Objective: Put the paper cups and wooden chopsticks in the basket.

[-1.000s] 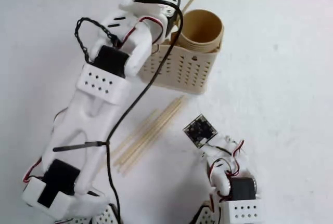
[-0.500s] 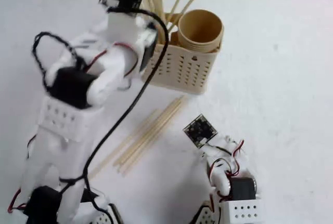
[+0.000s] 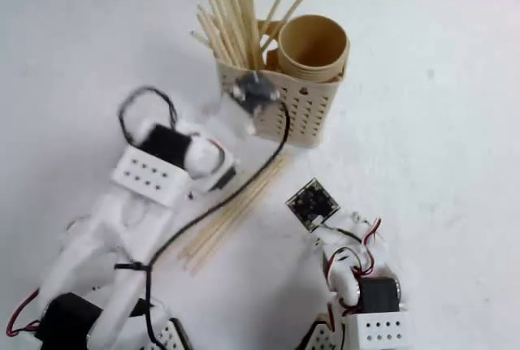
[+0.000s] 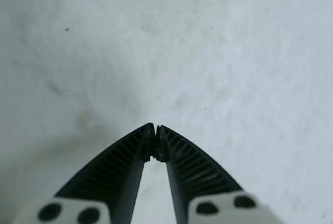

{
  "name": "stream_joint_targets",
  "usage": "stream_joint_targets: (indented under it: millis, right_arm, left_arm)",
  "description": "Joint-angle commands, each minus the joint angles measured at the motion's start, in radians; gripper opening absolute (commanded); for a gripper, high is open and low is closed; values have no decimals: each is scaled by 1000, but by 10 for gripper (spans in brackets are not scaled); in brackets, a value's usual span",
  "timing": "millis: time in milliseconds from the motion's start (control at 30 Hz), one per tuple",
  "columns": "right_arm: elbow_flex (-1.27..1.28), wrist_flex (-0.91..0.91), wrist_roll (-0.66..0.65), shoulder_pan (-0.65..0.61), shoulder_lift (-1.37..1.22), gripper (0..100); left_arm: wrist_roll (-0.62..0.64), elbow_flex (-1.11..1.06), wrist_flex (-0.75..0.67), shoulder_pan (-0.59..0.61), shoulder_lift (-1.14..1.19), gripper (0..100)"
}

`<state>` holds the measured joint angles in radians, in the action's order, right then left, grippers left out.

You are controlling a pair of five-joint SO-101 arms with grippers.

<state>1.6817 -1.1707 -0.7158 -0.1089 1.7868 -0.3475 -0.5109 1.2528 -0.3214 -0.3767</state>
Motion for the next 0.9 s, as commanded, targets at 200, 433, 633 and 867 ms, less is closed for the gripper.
stream_joint_targets:
  millis: [200,433,633,867]
  right_arm:
    - [9,-7,-5,-2,4,19]
    - [9,-7,-5,-4,4,19]
    - [9,-7,-5,-2,4,19]
    - [9,-7,-5,-2,4,19]
  left_arm:
    - [-8,-218,-327,7,179,128]
    - [-14,3,-315,44,512,127]
    - [-9,149,-195,51,636,124]
    - [-11,336,-48,51,792,124]
